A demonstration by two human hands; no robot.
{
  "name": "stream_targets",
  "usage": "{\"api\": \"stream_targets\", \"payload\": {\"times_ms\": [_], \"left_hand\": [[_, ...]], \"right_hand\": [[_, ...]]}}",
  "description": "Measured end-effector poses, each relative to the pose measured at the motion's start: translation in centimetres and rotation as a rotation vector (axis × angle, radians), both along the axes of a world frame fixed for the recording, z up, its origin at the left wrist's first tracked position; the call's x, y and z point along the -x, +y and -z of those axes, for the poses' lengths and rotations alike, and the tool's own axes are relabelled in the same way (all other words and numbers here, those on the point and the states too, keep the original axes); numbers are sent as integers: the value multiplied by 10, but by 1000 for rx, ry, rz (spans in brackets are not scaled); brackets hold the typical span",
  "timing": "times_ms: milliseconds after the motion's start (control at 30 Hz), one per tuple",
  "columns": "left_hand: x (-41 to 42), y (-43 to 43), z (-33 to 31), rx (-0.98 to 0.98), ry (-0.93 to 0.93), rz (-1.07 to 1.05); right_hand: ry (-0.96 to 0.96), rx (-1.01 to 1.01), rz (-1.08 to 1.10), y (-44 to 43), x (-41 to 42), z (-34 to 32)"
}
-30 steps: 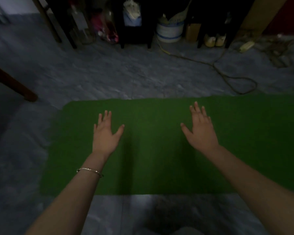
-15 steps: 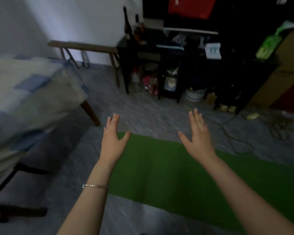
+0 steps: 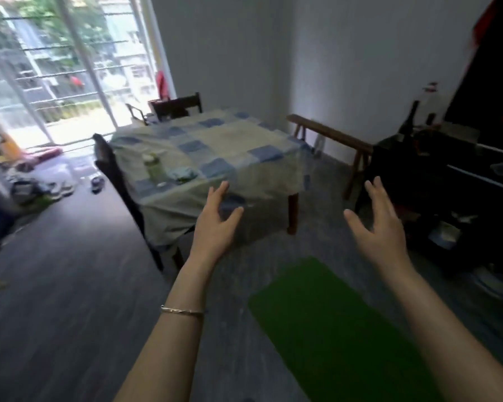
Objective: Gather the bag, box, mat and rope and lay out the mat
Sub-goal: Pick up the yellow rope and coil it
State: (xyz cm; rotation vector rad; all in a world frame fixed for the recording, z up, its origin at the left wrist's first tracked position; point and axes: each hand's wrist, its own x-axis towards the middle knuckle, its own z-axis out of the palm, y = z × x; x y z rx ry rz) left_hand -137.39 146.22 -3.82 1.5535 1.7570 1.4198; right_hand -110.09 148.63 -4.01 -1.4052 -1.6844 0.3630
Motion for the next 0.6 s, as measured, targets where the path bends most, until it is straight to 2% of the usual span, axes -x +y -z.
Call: {"api": "stream_targets", "payload": {"times_ms": [167, 500, 600], "left_hand": [[79, -82, -21, -49, -42, -268], [248, -179, -41, -86, -105, -580], [307, -193, -49, -112, -102, -639]], "right_hand": [[25, -56, -247, -22, 96, -26], [130, -59, -600, -59, 319, -57], [143, -60, -640, -67, 392, -61]]}}
